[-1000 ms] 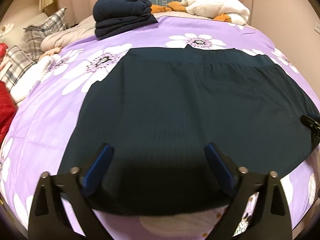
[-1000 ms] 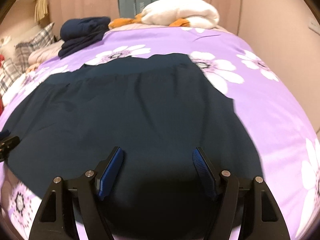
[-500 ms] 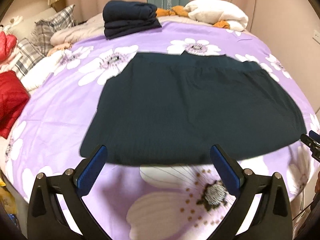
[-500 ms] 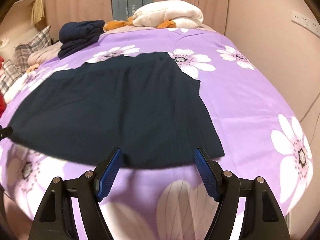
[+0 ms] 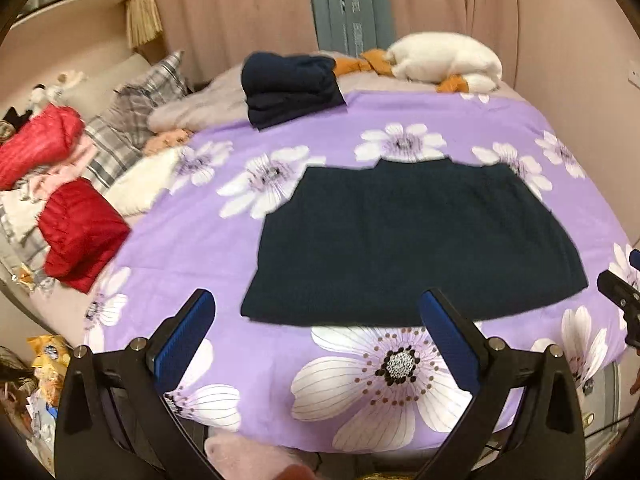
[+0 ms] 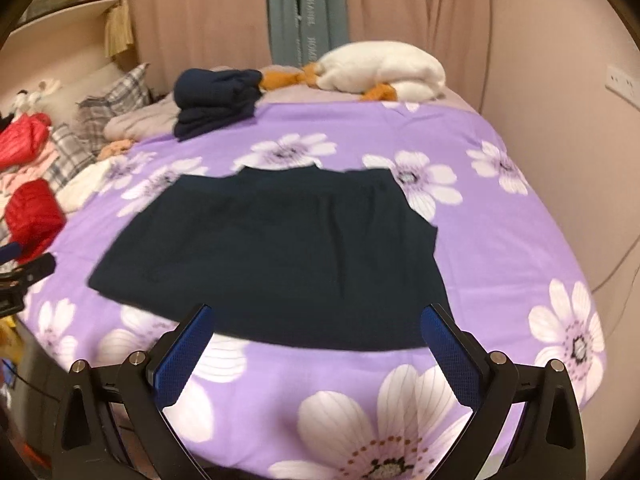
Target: Fold large clothes
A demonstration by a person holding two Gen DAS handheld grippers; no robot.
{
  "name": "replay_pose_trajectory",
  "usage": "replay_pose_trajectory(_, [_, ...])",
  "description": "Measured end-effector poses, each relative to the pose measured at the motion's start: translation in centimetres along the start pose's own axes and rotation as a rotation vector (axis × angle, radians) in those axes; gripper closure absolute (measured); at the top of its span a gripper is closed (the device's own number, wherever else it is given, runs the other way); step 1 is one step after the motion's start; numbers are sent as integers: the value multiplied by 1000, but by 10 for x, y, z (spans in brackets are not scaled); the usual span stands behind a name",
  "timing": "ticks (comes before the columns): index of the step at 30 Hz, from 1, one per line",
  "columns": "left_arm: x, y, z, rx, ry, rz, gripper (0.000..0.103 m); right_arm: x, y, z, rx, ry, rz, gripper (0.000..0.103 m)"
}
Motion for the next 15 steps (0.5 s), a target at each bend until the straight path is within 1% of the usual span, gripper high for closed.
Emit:
replay_pose_trajectory(3, [23, 7, 0, 20, -48, -14, 0, 23, 9, 9, 12, 20, -26, 1])
replay_pose_trajectory(5, [34, 12, 0, 26, -48, -31, 0, 42, 18, 14, 12, 37, -49, 1])
replay_pose_trajectory(7, [46, 18, 1, 28, -31, -49, 0, 58, 24, 16, 18, 33, -80, 1])
replay_pose_trajectory(9, [57, 22, 1, 29, -37, -68, 0, 71, 29, 20, 34, 29, -107, 1])
replay_pose_trajectory(12, [63, 22, 2, 43, -58, -70, 0, 77, 31, 23, 46, 35, -122, 1])
replay_pose_trajectory(15, [62, 17, 0, 31, -72, -45, 0, 67, 27, 26, 47, 37, -96, 1])
Point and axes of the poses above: each gripper's, at about its wrist camera, not at the fingertips, and x roughly against the way its jaws point, z to its left, y to its top, the point moved 10 cm from there along -x, roughly the way its jaws point, and after that the axes turned 10 degrees about z, right-handed, at the moved point
